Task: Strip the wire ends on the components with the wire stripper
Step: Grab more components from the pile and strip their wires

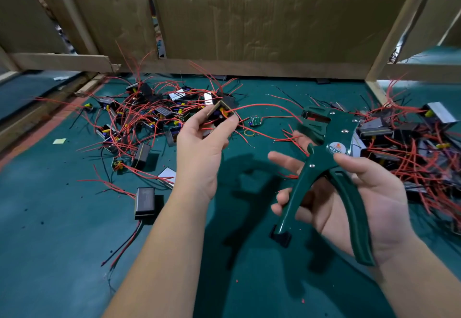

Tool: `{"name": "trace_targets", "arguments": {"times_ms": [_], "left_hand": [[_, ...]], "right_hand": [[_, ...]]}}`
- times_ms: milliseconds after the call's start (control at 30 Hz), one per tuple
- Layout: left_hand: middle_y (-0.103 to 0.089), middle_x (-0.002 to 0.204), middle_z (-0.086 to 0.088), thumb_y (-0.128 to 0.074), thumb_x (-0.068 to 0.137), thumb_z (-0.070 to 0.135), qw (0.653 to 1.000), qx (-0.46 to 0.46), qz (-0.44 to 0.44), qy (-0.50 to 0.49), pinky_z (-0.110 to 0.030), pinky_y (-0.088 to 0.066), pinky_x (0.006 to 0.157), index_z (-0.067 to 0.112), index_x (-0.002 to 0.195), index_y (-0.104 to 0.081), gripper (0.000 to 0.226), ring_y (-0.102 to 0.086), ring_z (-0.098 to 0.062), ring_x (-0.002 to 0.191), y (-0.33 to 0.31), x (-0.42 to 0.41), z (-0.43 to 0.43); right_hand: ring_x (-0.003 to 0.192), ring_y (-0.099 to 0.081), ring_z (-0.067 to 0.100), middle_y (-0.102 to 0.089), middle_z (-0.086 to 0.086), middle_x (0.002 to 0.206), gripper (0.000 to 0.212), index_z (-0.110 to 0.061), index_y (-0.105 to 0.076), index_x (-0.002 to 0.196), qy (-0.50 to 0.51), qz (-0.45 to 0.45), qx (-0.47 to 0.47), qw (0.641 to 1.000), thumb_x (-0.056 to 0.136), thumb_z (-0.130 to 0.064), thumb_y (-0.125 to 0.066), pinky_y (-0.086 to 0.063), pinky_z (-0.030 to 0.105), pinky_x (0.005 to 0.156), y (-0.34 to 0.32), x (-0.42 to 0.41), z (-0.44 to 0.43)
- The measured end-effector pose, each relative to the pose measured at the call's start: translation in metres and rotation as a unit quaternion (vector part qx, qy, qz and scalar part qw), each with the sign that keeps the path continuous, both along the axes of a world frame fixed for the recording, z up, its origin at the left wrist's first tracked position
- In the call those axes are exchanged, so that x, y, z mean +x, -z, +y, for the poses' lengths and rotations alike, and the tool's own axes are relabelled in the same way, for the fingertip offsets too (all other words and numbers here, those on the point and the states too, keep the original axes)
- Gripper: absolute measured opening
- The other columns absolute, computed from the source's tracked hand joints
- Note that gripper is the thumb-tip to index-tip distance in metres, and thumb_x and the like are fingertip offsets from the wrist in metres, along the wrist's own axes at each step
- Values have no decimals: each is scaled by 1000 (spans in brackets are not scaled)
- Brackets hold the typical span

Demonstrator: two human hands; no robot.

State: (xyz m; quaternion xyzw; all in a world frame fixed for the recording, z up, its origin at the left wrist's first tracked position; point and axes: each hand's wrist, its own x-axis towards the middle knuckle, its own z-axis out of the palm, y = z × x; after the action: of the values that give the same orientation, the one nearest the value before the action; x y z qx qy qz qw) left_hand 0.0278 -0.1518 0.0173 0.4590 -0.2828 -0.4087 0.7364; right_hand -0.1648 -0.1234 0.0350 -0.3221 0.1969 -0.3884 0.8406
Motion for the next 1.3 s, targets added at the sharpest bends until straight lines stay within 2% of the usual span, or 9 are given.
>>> {"name": "trace_targets", "arguments": {"times_ms": [200, 333, 500, 567, 800, 967, 1067, 1167, 1300], "left_hand": [[-70, 93, 2, -79, 75, 9, 996, 9, -77, -33, -17, -46, 71, 15, 114, -64, 41, -60, -7, 73, 4, 0, -2], [-70, 79, 24, -81, 72, 8, 978, 16, -200, -62, -16, -51, 73, 18, 117, -63, 49, -63, 3, 69, 6, 1, -1], [-69, 106, -1, -85, 68, 20, 933, 29, -357, -26, -38, -52, 91, 22, 120, -65, 56, -68, -14, 92, 4, 0, 5], [-67, 111, -3, -86, 65, 22, 919, 13, -394, 10, -37, -51, 94, 22, 120, -65, 59, -66, -14, 98, 1, -3, 8], [-70, 98, 5, -69, 69, 14, 949, -42, -284, 131, -19, -49, 83, 24, 115, -63, 48, -66, -7, 85, -5, -10, 14], [-72, 88, 5, -46, 86, 18, 992, -14, -119, 28, -25, -48, 69, 22, 105, -68, 29, -63, -12, 66, -10, 6, 7], [-71, 89, -9, -34, 101, 26, 989, 88, -106, -50, -25, -45, 55, 31, 137, -46, 38, -60, -18, 56, -4, 16, 1], [-71, 74, -12, -30, 97, 56, 962, 159, -215, -59, -24, -46, 49, 47, 148, -7, 57, -59, -15, 43, 5, 17, 5], [-72, 81, -5, -37, 93, 53, 936, -4, -313, -163, -44, -55, 65, 38, 150, 7, 73, -65, -19, 57, -1, 6, 13]], "right_hand": [[68, -66, 37, -60, 18, 128, 76, -7, -48, 135, 41, -43, -21, 998, 65, -32, -60, -56, 47, 67, 0, -4, -1], [71, -66, 35, -61, 19, 126, 88, -12, -42, 142, 120, -42, -56, 990, 59, -30, -63, -57, 45, 69, 0, 0, 1], [74, -66, 41, -55, 16, 134, 91, -4, -42, 139, 134, -21, -127, 983, 58, -32, -75, -55, 53, 74, 5, 6, 8], [75, -65, 45, -59, 23, 119, 96, 4, -43, 135, 117, -5, -114, 987, 55, -32, -82, -54, 54, 72, 6, 7, 8], [71, -63, 44, -61, 32, 87, 79, 5, -63, 114, 15, 56, -63, 996, 50, -36, -85, -50, 60, 73, 12, 10, 8], [74, -64, 42, -61, 31, 82, 86, 9, -55, 123, 54, 15, -72, 996, 53, -31, -83, -53, 53, 74, 7, 7, 3], [74, -66, 41, -65, 28, 82, 80, 6, -58, 122, 82, -11, -91, 992, 54, -31, -81, -55, 50, 74, 8, 1, -1], [75, -68, 37, -69, 22, 86, 74, 2, -61, 120, 102, -14, -107, 989, 57, -31, -78, -56, 47, 75, 6, -4, -4], [76, -67, 36, -69, 19, 90, 72, 1, -62, 120, 110, -44, -125, 985, 58, -31, -79, -56, 42, 72, 2, -10, -5]]}}
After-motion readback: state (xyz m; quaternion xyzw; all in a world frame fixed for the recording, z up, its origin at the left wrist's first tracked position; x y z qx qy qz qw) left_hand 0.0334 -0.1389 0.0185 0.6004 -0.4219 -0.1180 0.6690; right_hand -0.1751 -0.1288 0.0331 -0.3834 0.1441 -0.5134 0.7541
